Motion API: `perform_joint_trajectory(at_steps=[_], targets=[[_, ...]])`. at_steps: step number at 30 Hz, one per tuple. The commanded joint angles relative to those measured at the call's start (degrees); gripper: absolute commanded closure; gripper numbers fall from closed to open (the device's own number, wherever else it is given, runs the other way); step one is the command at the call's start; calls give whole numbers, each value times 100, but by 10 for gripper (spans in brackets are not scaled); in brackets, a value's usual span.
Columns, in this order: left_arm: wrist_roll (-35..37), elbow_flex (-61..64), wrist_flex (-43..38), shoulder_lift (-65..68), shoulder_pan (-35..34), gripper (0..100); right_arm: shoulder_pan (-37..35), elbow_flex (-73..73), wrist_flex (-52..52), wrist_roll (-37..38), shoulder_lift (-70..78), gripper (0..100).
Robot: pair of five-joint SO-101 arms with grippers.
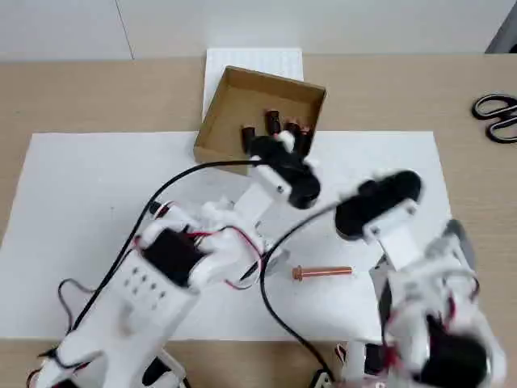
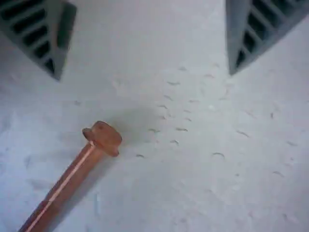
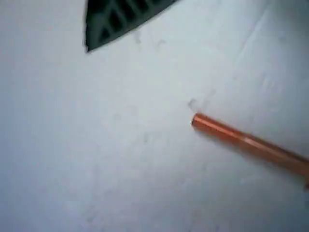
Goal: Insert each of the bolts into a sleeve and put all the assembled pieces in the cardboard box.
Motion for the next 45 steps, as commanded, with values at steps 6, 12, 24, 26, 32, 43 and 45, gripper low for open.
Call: perform_joint_trajectory(at_steps=[6, 12, 24, 26, 32, 43, 45], targets=[[-589, -1903, 554, 1600, 79, 784, 655, 0, -145, -1820, -1297, 703], [-1292, -1903, 642, 2620, 290, 785, 2026, -158, -593, -3007, -1745, 703], [-2110, -2308, -53, 4097, 914, 786, 1807, -167, -593, -3543, -2018, 703], [-2295, -2352, -220, 4299, 941, 786, 1807, -167, -593, -3534, -2044, 703], [-2725, -2580, -554, 4756, 949, 786, 1807, -176, -593, -3534, -2053, 703], [-2840, -2677, -932, 5785, 1108, 791, 1807, -185, -1121, -3525, -2053, 703], [-2840, -2686, -958, 5916, 1108, 831, 1807, -185, -1218, -3525, -2026, 703]])
